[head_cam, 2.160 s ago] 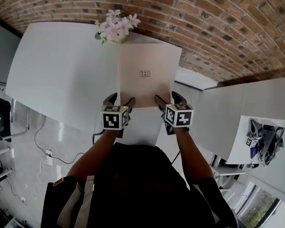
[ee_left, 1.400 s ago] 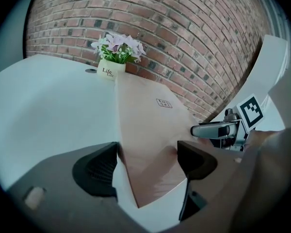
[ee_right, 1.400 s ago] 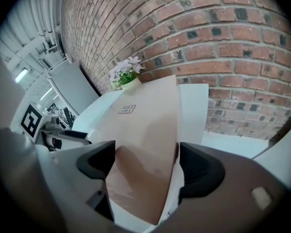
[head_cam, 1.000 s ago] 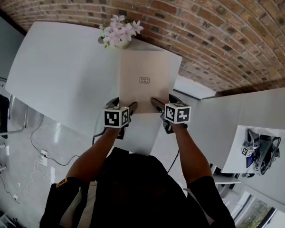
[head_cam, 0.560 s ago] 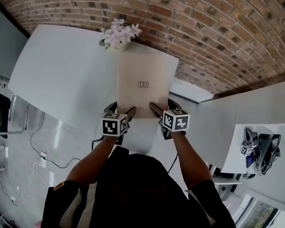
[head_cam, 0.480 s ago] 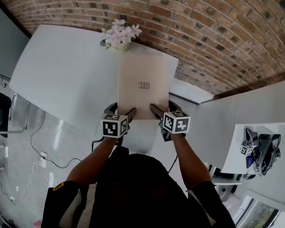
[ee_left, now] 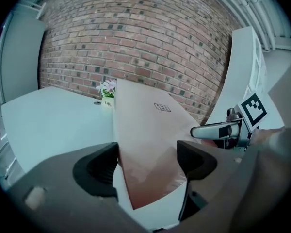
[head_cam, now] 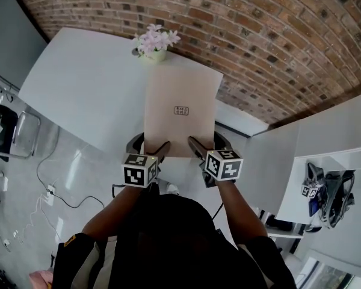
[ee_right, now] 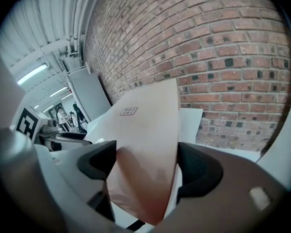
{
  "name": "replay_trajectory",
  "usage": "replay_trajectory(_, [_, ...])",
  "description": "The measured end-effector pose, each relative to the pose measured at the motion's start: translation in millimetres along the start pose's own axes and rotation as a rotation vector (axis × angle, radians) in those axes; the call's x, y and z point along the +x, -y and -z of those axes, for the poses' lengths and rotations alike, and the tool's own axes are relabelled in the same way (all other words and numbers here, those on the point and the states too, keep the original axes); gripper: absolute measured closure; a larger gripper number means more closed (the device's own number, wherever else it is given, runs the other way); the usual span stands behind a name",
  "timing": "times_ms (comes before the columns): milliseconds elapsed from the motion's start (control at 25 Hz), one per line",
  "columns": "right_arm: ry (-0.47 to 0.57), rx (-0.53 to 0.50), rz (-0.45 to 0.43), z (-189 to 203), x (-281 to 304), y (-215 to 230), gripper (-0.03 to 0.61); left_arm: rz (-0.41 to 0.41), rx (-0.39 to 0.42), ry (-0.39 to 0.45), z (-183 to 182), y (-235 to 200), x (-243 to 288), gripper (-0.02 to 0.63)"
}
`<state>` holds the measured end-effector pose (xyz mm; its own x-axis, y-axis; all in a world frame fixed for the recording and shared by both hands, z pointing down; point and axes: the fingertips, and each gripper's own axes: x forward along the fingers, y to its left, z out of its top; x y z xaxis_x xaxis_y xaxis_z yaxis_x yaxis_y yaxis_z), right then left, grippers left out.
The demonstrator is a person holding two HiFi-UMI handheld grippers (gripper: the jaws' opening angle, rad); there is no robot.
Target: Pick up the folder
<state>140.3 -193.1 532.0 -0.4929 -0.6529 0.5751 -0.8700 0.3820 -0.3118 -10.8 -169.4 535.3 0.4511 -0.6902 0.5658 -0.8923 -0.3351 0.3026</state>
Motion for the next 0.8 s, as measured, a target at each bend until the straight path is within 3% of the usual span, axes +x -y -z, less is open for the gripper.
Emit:
replay_trajectory(440, [0.097,-0.114,-0.055,-20.8,-86.9,-39.1,0.181,-0.068,0.011,0.157,-13.4,55.0,-84.6,0.222])
replay_trajectory(800, [0.158,-0.134,-0.082,-24.4,-137.3,-74.2,0.181,-0.094,0.041,0.242,-18.5,79.4,-143.6,0.222])
